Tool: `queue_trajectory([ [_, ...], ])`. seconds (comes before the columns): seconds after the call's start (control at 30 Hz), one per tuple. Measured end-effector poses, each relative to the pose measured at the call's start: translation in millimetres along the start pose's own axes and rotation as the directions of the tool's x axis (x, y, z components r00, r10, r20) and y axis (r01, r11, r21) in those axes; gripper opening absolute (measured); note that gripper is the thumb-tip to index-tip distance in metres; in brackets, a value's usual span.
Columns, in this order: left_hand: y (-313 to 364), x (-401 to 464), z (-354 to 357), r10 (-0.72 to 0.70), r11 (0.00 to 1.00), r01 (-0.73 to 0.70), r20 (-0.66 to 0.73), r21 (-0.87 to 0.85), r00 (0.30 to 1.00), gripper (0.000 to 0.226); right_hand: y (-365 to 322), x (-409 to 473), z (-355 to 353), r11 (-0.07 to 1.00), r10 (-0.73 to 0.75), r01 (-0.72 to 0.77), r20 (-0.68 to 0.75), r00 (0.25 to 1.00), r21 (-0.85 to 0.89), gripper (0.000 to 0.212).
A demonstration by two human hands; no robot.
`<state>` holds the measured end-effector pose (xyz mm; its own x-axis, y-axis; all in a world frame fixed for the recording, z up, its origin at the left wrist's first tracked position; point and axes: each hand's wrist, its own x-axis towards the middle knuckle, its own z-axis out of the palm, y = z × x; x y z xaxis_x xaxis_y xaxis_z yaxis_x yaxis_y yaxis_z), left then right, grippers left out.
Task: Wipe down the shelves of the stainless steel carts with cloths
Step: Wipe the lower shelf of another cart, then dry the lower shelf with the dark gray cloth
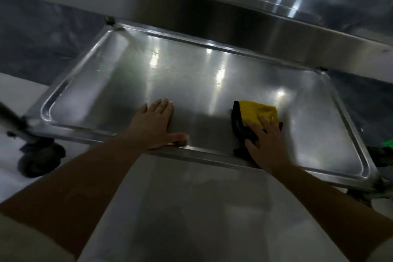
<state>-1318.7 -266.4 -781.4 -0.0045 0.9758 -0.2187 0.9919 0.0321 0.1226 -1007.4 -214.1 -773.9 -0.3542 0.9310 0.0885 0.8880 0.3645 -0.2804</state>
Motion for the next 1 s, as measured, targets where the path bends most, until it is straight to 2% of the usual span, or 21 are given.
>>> queue_trajectory([
  [0.07,-13,-6,-2,-0.038,0.999,0.038,0.015,-0.002,0.999,0.113,-20,10,3,0.997,-0.072,0.068,0.083,0.994,0.046,0.053],
  [0.13,-15,-9,-5,-0.015,1.0,0.015,0.018,0.003,1.0,0.107,-38,17,3,0.991,-0.125,0.115,0.149,0.981,0.071,0.056],
  [0.27,-18,-10,-12,0.011,0.997,-0.013,-0.018,-0.082,1.0,0.093,-60,25,-11,0.957,-0.255,0.231,0.133,0.958,0.173,0.056],
  [0.37,-16,-13,-21,0.077,0.974,-0.093,-0.084,-0.206,0.994,0.096,-74,27,-31,0.92,-0.326,0.297,0.078,0.942,0.254,0.052],
  [0.47,-4,-12,-35,0.06,0.891,-0.103,-0.11,-0.441,0.992,0.099,-97,30,-51,0.87,-0.301,0.242,0.074,0.951,0.429,0.04],
  [0.53,7,-9,-46,-0.038,0.739,-0.019,-0.069,-0.674,0.997,0.09,-114,33,-60,0.825,-0.241,0.157,0.087,0.966,0.542,0.03],
  [0.6,17,-8,-58,-0.114,0.507,0.055,-0.004,-0.86,0.993,0.074,-127,36,-64,0.802,-0.175,0.092,0.084,0.981,0.59,0.022],
  [0.7,24,-10,-74,-0.102,0.217,0.1,0.079,-0.971,0.992,0.038,-145,39,-64,0.736,-0.058,-0.048,0.133,0.989,0.675,0.017],
  [0.77,27,-16,-81,-0.073,0.068,0.155,0.15,-0.986,0.986,0.029,-155,43,-64,0.695,-0.014,-0.111,0.168,0.986,0.71,0.015],
  [0.87,28,-25,-86,-0.05,-0.16,0.251,0.262,-0.955,0.964,0.033,-171,44,-63,0.676,-0.001,-0.137,0.187,0.982,0.724,0.019],
  [0.93,27,-32,-88,-0.008,-0.298,0.26,0.275,-0.919,0.962,0.044,-179,44,-62,0.688,0.018,-0.134,0.167,0.986,0.713,0.019],
  [0.97,27,-33,-89,0.0,-0.312,0.254,0.268,-0.915,0.964,0.051,-181,44,-62,0.701,0.026,-0.131,0.158,0.987,0.701,0.019],
  [1.0,26,-33,-89,-0.004,-0.276,0.251,0.262,-0.928,0.965,0.058,-183,45,-63,0.71,0.033,-0.131,0.153,0.988,0.692,0.02],
])
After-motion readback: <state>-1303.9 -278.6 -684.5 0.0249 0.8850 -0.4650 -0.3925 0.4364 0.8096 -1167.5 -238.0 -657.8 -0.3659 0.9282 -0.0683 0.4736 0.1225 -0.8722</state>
